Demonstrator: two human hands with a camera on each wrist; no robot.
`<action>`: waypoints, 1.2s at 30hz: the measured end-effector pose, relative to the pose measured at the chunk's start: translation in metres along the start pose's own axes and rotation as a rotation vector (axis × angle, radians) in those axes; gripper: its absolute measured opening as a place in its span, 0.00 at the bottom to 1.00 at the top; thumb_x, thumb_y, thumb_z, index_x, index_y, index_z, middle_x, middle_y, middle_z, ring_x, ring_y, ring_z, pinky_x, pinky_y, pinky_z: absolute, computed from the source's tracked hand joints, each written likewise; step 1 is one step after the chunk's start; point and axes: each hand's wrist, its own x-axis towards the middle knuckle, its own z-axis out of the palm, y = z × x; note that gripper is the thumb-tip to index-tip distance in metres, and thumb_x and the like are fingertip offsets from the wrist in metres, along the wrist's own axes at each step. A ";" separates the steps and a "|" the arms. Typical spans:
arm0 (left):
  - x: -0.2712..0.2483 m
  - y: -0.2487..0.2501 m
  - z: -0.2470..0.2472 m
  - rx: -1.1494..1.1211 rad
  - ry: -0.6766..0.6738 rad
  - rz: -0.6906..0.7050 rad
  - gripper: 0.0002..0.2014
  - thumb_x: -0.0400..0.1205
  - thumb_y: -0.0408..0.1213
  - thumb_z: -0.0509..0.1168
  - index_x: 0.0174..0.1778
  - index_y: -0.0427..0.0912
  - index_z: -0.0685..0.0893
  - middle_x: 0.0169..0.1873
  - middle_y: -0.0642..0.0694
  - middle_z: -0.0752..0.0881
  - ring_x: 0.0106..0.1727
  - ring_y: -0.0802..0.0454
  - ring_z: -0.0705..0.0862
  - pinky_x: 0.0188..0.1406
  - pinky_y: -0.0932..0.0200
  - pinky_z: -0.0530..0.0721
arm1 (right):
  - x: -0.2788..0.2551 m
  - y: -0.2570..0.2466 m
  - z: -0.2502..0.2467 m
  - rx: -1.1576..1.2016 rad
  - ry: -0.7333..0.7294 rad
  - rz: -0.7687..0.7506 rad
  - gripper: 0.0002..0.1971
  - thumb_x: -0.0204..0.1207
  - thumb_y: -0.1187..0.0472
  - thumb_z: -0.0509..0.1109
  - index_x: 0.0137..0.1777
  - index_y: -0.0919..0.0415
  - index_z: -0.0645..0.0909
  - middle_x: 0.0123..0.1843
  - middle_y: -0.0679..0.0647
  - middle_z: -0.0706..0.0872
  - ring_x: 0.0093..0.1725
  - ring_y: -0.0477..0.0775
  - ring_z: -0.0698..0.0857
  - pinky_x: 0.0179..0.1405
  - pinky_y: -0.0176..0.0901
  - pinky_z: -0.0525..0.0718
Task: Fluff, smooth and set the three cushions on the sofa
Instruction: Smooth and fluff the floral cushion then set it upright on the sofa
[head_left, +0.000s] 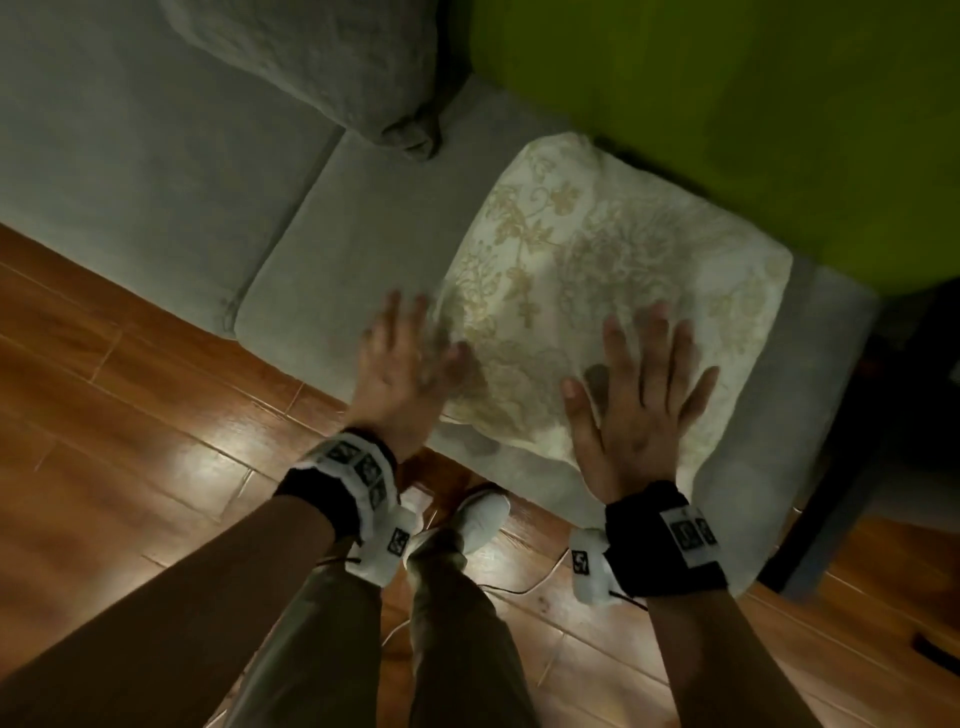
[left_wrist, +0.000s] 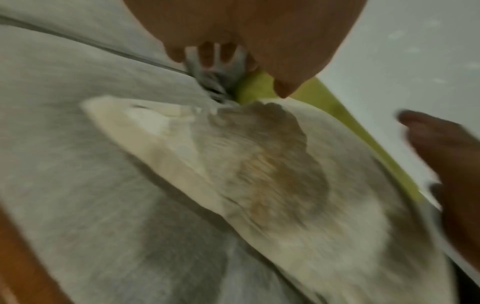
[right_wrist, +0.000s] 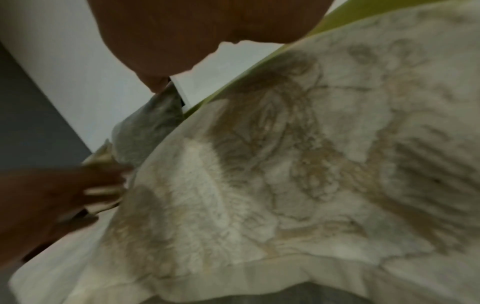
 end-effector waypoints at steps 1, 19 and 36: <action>-0.004 0.017 0.007 0.096 -0.060 0.150 0.38 0.85 0.65 0.53 0.87 0.62 0.43 0.88 0.53 0.40 0.88 0.42 0.42 0.84 0.39 0.50 | -0.001 0.006 0.002 -0.008 0.017 0.060 0.40 0.81 0.30 0.56 0.90 0.47 0.56 0.92 0.55 0.45 0.90 0.65 0.42 0.81 0.82 0.39; 0.048 -0.032 0.064 0.679 -0.454 0.143 0.50 0.70 0.83 0.42 0.71 0.67 0.13 0.75 0.53 0.11 0.80 0.44 0.17 0.84 0.33 0.40 | -0.014 0.055 0.065 -0.051 -0.321 0.101 0.59 0.65 0.16 0.62 0.87 0.35 0.31 0.86 0.46 0.20 0.85 0.61 0.22 0.78 0.81 0.28; 0.088 0.019 -0.050 0.283 -0.095 0.071 0.31 0.86 0.35 0.62 0.86 0.47 0.60 0.86 0.40 0.60 0.79 0.34 0.69 0.77 0.42 0.69 | -0.038 0.168 -0.065 -0.058 -0.107 0.285 0.33 0.88 0.42 0.53 0.89 0.56 0.58 0.91 0.57 0.55 0.90 0.58 0.49 0.87 0.67 0.56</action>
